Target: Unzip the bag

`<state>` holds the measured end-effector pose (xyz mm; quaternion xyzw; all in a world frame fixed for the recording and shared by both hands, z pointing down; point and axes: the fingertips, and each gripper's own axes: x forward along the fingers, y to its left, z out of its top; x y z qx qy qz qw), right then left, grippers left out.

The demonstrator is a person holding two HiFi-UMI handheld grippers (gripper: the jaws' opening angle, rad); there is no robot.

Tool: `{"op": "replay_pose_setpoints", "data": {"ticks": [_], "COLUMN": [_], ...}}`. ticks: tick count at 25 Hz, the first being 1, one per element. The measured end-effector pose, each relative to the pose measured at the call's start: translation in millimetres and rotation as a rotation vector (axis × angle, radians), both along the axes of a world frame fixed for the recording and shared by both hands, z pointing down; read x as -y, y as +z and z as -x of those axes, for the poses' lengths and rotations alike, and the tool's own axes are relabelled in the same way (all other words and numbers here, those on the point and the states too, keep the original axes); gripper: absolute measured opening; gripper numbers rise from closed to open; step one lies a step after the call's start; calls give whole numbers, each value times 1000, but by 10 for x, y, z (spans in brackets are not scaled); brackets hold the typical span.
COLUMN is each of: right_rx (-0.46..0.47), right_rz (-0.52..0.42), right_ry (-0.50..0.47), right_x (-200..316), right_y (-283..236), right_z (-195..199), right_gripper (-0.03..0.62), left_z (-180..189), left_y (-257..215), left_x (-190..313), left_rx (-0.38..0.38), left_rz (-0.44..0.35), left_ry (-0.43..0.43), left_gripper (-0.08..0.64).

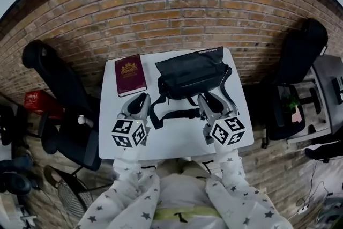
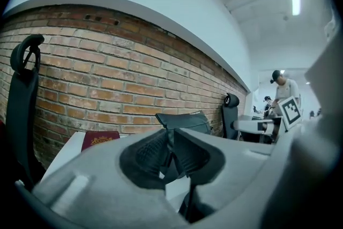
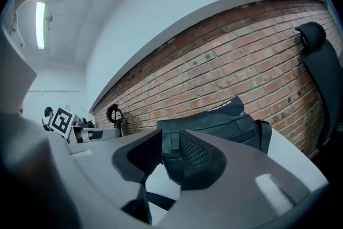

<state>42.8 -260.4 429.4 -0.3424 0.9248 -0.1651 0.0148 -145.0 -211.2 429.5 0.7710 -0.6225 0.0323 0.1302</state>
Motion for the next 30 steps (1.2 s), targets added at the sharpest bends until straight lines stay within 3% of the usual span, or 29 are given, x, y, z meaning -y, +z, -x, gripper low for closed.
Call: {"op": "replay_pose_setpoints", "data": {"ticks": [10, 19, 30], "right_rx": [-10, -39, -125], "right_rz": [120, 214, 265], "right_ry": [-95, -147, -163], "right_x": [90, 71, -19], "right_y": [386, 801, 1174], "right_z": [568, 1027, 1360], "right_gripper": [161, 213, 187], "left_z": [118, 74, -92], "left_y": [144, 341, 370], "left_x": [351, 759, 1187], "left_rx": [-14, -52, -108], "left_rz": [56, 91, 31], "left_ry": [25, 122, 269], "left_gripper": [79, 196, 272]}}
